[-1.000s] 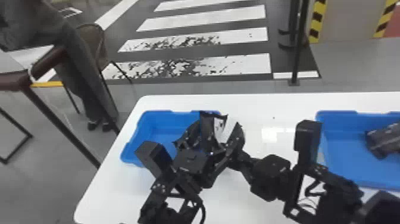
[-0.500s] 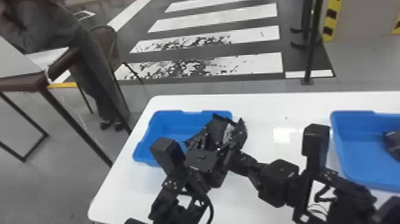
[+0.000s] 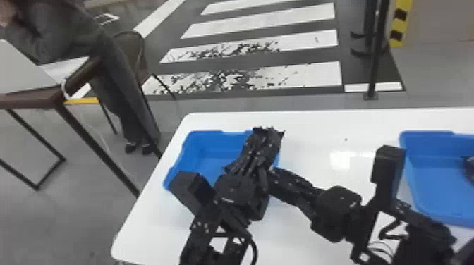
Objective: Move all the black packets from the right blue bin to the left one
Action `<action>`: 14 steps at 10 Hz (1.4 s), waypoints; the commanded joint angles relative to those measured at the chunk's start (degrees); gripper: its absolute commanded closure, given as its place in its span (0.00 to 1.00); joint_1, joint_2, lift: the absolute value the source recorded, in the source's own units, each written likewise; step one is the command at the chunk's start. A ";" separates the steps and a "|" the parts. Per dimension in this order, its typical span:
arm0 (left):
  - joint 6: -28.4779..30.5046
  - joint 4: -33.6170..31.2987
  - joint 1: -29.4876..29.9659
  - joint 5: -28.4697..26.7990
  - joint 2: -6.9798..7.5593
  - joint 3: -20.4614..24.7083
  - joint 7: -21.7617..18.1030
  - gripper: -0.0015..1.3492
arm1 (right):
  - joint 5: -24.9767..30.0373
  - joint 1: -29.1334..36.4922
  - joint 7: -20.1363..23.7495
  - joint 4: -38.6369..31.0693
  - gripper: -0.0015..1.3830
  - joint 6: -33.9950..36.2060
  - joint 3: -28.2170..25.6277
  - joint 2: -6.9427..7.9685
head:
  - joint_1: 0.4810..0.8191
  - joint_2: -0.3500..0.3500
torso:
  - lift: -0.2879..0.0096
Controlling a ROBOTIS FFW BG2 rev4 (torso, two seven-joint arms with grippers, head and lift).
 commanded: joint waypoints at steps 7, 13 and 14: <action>-15.64 24.50 -14.61 -20.59 -1.49 10.53 4.01 0.87 | 2.54 7.17 0.48 -1.99 0.09 -7.96 -10.63 1.56 | 0.63 1.00 | 0.50; -10.71 8.33 -2.38 -6.54 -2.99 12.13 -6.37 0.17 | 22.19 9.70 1.62 -10.29 0.09 12.85 -33.14 4.90 | 0.63 0.83 | 0.50; -10.29 3.83 0.86 -5.63 -3.25 11.10 -6.37 0.17 | 28.82 10.82 0.83 -13.81 0.09 16.79 -38.17 5.96 | 0.63 0.77 | 0.50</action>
